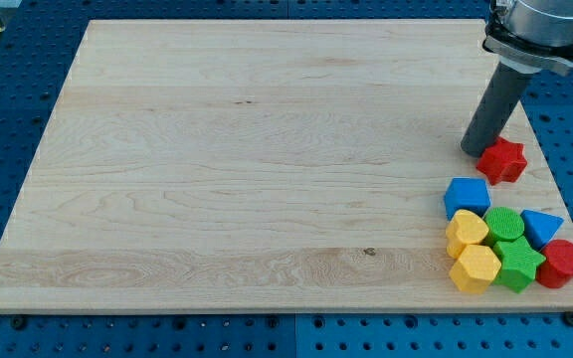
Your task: Move the red star above the blue triangle
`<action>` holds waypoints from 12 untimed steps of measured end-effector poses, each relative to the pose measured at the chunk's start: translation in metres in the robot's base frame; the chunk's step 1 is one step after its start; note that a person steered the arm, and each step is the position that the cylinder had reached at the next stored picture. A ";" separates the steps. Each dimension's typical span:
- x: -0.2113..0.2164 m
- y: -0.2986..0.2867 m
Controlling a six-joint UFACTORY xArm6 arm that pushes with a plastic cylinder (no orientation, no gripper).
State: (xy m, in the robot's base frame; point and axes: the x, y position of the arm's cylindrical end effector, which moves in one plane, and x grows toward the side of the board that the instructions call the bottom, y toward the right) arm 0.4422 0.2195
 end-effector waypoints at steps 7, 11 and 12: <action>0.002 0.079; 0.055 0.045; 0.055 0.042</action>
